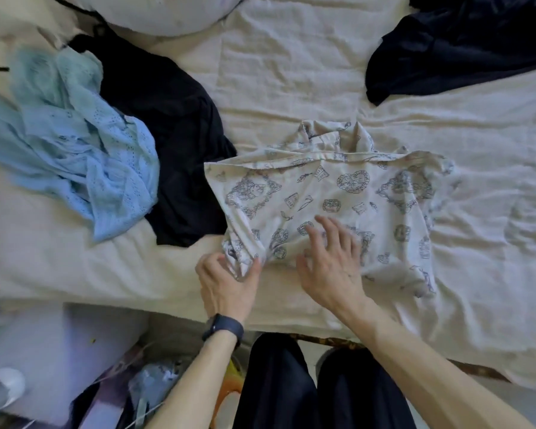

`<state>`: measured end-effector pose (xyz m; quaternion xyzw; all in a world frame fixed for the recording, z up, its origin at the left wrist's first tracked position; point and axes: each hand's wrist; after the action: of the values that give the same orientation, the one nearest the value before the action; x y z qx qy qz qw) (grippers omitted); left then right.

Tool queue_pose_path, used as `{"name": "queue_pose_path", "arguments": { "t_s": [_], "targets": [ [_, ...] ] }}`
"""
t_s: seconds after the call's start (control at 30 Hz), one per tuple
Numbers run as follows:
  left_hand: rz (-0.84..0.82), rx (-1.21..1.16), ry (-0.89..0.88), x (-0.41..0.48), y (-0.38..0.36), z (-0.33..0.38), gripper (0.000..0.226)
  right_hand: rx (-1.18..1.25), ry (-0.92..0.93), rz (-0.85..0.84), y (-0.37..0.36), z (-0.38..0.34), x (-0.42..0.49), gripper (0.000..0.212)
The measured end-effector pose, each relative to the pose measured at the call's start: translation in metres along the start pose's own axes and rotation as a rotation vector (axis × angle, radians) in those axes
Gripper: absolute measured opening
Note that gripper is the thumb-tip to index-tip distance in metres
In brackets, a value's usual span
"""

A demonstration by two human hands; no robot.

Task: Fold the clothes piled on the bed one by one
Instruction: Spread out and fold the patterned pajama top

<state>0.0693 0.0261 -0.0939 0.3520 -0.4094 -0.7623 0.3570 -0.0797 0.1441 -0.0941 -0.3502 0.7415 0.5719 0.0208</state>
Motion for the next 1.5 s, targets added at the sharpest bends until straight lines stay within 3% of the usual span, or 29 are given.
{"name": "queue_pose_path", "arguments": {
  "t_s": [0.1,0.2,0.3,0.37,0.5,0.57,0.63,0.73,0.8,0.87,0.93,1.03,1.17,1.27,1.33,1.4,1.43,1.5],
  "targets": [
    [-0.151,-0.083,0.175,-0.009,0.0,-0.004,0.051,-0.121,0.054,-0.142,-0.02,-0.015,-0.02,0.058],
    [-0.256,-0.08,0.153,0.002,0.001,-0.012,0.022,-0.236,0.07,-0.199,-0.035,-0.011,-0.023,0.068],
    [-0.12,-0.198,0.1,0.018,0.012,-0.024,0.014,-0.296,0.09,-0.176,-0.042,0.006,-0.018,0.069],
    [-0.046,-0.226,0.074,0.024,0.024,-0.043,0.014,-0.316,0.091,-0.165,-0.042,0.017,-0.017,0.068],
    [-0.17,-0.223,0.167,0.032,0.032,-0.081,0.02,-0.336,0.072,-0.166,-0.042,0.023,-0.018,0.063],
    [-0.155,-0.243,0.26,0.034,0.032,-0.089,0.018,-0.354,0.055,-0.181,-0.041,0.02,-0.018,0.063],
    [-0.116,-0.255,0.228,0.033,0.033,-0.085,0.018,-0.371,0.035,-0.205,-0.04,0.014,-0.019,0.065],
    [-0.163,-0.161,0.053,0.017,0.028,-0.062,0.047,-0.375,0.004,-0.222,-0.037,0.005,-0.022,0.067],
    [-0.192,-0.07,0.038,0.004,0.02,-0.049,0.059,-0.364,-0.02,-0.239,-0.038,0.001,-0.023,0.068],
    [-0.217,-0.067,0.119,0.0,0.011,-0.045,0.049,-0.368,-0.038,-0.259,-0.038,0.0,-0.023,0.069],
    [-0.199,-0.151,0.213,0.005,0.007,-0.05,0.025,-0.374,-0.043,-0.267,-0.039,0.001,-0.023,0.071],
    [-0.106,-0.137,0.204,0.018,0.016,-0.071,0.006,-0.358,-0.039,-0.259,-0.039,0.003,-0.024,0.073],
    [-0.135,-0.119,0.143,0.041,0.038,-0.089,0.006,-0.319,-0.042,-0.295,-0.034,-0.001,-0.023,0.071],
    [-0.003,-0.23,-0.011,0.073,0.04,-0.068,0.019,-0.088,-0.053,-0.226,-0.019,0.004,-0.015,0.051],
    [0.014,-0.293,-0.047,0.102,0.035,-0.042,0.039,0.173,-0.155,-0.069,-0.002,0.015,-0.004,0.04],
    [-0.068,-0.294,-0.029,0.132,0.024,-0.016,0.06,0.357,-0.368,0.133,0.021,0.034,0.018,0.039],
    [-0.108,-0.272,-0.008,0.147,0.018,-0.006,0.063,0.407,-0.505,0.215,0.033,0.046,0.034,0.044],
    [-0.132,-0.223,0.019,0.172,0.009,0.012,0.047,0.459,-0.802,0.286,0.057,0.08,0.066,0.06]
  ]
}}
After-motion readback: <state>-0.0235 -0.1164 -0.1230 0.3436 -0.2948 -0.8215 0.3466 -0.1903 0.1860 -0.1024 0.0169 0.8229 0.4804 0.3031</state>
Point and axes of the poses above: each hand's wrist, its own x-axis towards the middle knuckle, its own y-axis out of the back of the hand, z = x × y, and after that the axes turned 13 degrees about -y, right-handed
